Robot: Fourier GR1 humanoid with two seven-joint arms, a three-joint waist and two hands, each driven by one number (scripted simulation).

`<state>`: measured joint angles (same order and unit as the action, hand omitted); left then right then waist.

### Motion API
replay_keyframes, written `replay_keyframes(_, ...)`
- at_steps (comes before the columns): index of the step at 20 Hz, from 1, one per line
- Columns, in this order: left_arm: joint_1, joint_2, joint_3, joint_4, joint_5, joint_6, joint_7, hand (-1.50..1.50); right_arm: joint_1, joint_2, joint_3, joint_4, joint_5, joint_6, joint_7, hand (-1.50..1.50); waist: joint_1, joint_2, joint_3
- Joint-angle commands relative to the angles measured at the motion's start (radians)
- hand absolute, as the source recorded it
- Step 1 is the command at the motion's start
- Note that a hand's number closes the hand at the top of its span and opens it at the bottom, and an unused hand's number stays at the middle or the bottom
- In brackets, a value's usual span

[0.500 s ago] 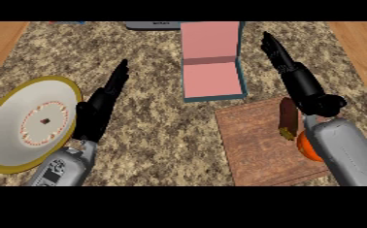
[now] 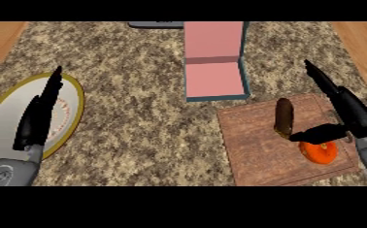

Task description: Pick the sweet potato from the cutting board and place it in the cardboard box

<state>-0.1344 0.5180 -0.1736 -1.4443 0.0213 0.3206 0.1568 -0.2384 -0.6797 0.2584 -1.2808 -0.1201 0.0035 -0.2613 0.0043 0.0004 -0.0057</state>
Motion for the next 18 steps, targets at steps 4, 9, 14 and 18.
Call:
replay_keyframes(4,0.080,0.057,0.084,0.050,0.003,0.001,-0.060,0.00,0.214,0.063,-0.131,0.158,-0.164,0.103,-0.358,-1.50,-0.010,0.000,0.009)
replay_keyframes(9,0.036,0.038,0.099,0.093,-0.010,-0.035,-0.059,0.00,0.098,-0.007,-0.165,0.425,-0.026,0.226,-0.622,-1.50,0.005,0.003,0.007)
replay_keyframes(14,0.040,0.049,0.115,0.127,-0.005,-0.045,-0.094,0.00,0.067,-0.200,-0.088,0.367,0.160,0.152,-0.495,-1.50,0.015,0.003,0.005)
replay_keyframes(18,0.054,-0.009,0.099,0.159,-0.021,-0.033,-0.147,0.00,-0.022,-0.219,-0.017,0.308,0.233,0.221,-0.355,-1.50,0.010,0.001,0.003)
